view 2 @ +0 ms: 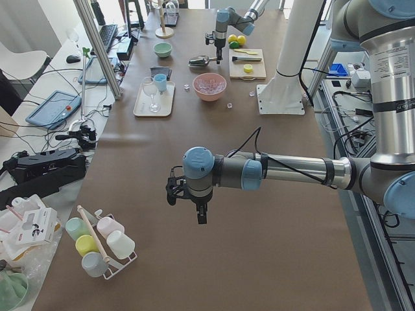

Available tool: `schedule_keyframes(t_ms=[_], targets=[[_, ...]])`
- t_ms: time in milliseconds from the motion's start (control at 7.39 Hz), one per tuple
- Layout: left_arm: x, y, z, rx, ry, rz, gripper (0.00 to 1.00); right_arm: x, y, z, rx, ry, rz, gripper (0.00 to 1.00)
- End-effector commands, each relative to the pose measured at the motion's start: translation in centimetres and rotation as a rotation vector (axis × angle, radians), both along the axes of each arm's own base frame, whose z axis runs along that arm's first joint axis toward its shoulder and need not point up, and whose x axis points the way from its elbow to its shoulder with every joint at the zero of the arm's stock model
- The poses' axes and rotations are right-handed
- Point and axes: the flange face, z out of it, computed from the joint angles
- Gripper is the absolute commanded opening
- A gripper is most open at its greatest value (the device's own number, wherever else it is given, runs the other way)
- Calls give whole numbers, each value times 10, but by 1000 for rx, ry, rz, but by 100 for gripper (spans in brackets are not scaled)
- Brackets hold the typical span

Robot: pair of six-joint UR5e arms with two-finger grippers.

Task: Put ice in cup with scoop
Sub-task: 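Lower the scoop onto the table and open the right gripper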

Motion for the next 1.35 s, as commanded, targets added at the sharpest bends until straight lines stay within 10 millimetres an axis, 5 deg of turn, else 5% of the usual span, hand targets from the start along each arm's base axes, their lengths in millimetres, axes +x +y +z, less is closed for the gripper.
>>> schedule_keyframes(t_ms=[0, 541, 947, 1217], targets=[[0, 1, 1, -5, 0, 0, 99, 0, -1, -2, 6, -3, -3, 99], [0, 1, 2, -5, 0, 0, 99, 14, 1, -27, -10, -28, -24, 100], [0, 1, 2, -6, 1, 0, 99, 67, -9, -72, 22, 28, -50, 100], [0, 2, 4, -9, 1, 0, 99, 112, -29, -71, 44, 50, -80, 100]])
